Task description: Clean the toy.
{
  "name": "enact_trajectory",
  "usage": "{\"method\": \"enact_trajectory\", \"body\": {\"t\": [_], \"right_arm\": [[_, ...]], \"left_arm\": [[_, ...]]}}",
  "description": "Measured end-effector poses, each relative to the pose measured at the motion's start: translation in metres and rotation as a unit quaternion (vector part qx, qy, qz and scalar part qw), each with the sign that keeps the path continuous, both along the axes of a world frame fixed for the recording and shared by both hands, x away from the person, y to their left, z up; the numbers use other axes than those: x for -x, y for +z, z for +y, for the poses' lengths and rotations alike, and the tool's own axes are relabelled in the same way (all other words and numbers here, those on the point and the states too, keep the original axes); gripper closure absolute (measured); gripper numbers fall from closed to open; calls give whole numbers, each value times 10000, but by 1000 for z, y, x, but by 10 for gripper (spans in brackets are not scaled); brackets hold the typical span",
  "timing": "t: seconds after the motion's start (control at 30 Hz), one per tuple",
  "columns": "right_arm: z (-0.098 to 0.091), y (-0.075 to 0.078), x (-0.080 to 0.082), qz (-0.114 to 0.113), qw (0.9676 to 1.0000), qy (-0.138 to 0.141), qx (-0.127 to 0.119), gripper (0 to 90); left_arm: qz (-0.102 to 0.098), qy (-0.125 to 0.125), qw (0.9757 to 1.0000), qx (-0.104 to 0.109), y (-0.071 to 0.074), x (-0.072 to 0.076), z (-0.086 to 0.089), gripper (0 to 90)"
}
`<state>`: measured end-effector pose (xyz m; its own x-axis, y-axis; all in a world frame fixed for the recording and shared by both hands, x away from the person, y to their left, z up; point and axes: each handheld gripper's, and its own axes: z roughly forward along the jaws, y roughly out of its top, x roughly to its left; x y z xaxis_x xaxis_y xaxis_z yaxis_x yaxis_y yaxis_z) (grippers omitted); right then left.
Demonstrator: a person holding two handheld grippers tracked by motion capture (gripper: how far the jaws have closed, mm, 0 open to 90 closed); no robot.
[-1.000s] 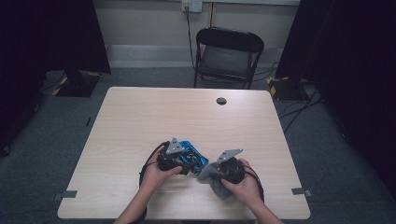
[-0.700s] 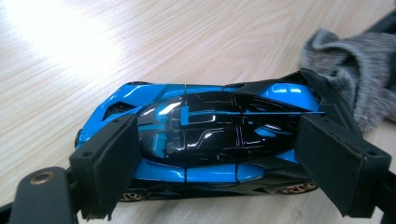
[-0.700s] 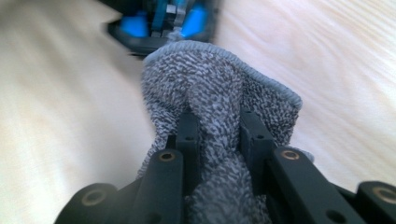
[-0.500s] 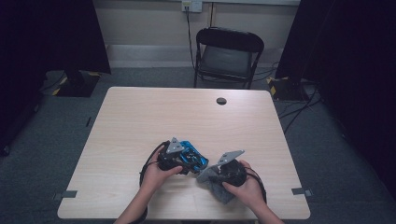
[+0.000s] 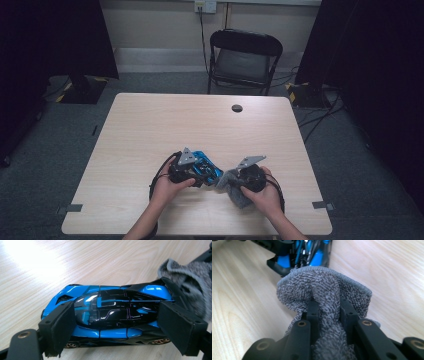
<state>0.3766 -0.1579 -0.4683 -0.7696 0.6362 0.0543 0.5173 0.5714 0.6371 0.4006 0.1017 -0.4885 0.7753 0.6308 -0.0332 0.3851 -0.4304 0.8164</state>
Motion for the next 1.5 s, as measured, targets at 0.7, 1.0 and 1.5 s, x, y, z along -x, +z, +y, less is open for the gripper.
{"method": "enact_trajectory", "body": {"t": [0.7, 1.0, 1.5], "right_arm": [[27, -1, 12, -6, 9991, 400, 163, 745], [13, -1, 2, -21, 10000, 11, 61, 746], [0, 19, -7, -150, 9997, -125, 148, 746]], "left_arm": [[-55, 8, 10000, 22, -1, 3, 0, 161], [-69, -2, 10000, -1, 0, 3, -1, 163], [-64, -14, 10000, -33, 1, 2, -1, 161]]}}
